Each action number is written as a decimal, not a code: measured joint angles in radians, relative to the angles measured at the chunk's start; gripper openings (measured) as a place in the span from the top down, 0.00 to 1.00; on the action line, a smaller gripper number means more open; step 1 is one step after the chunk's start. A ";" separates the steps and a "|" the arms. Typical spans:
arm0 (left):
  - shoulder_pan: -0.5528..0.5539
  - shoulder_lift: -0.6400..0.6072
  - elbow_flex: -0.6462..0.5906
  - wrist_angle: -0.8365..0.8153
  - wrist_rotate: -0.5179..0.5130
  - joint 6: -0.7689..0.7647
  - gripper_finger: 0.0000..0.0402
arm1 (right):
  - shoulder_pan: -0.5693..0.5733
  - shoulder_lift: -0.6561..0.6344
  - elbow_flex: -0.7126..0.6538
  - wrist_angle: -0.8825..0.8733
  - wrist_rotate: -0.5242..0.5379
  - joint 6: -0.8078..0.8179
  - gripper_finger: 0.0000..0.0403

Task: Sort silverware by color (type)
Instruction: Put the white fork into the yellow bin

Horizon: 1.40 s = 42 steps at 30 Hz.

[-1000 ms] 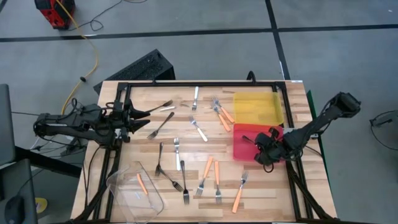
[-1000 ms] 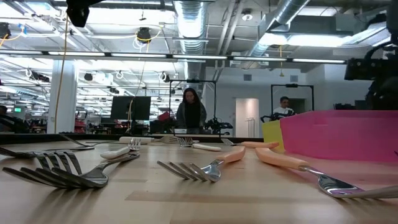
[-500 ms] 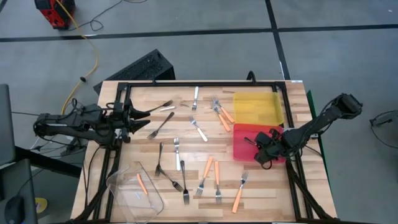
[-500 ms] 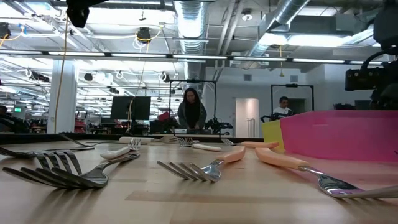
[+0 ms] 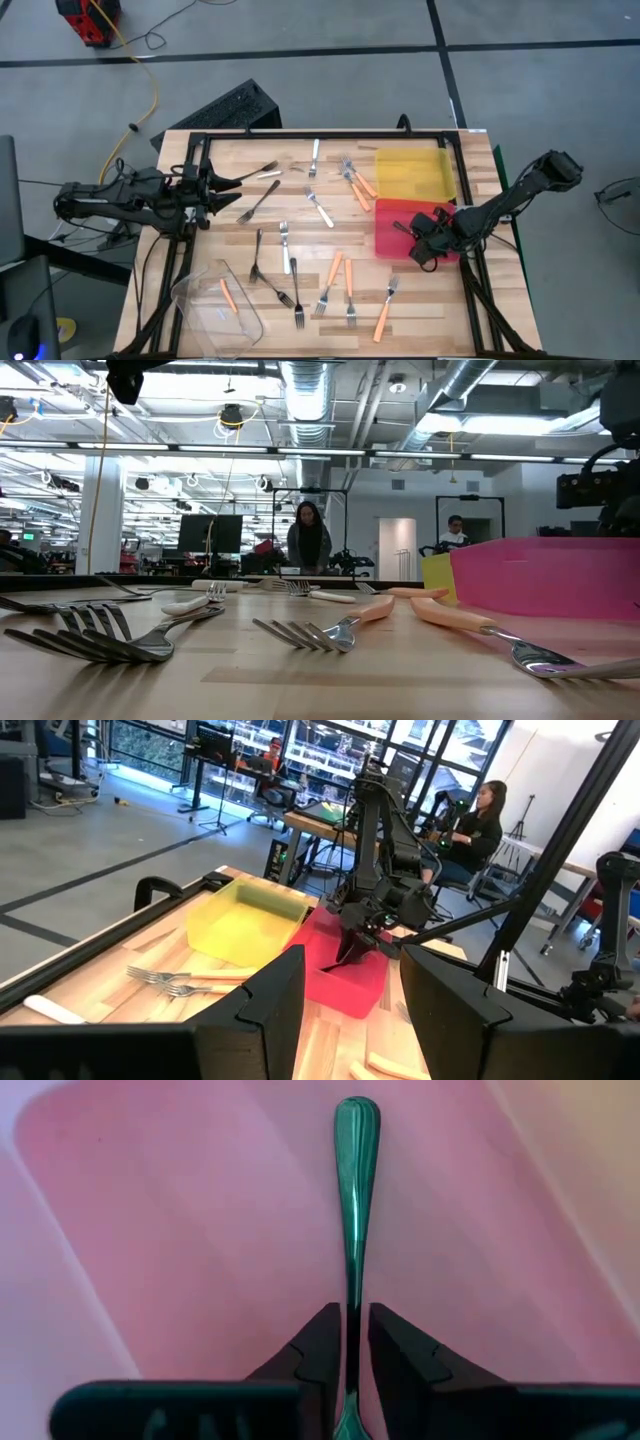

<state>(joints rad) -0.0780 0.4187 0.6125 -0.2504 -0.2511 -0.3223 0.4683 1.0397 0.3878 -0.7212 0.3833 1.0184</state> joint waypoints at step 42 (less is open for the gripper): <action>0.000 0.000 0.000 -0.005 -0.023 0.015 0.62 | -0.358 0.256 0.537 0.484 0.089 -0.556 0.65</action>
<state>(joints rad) -0.0779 0.4187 0.6128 -0.2558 -0.2737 -0.3076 0.1105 1.2953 0.9249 -0.2370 0.4724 0.4623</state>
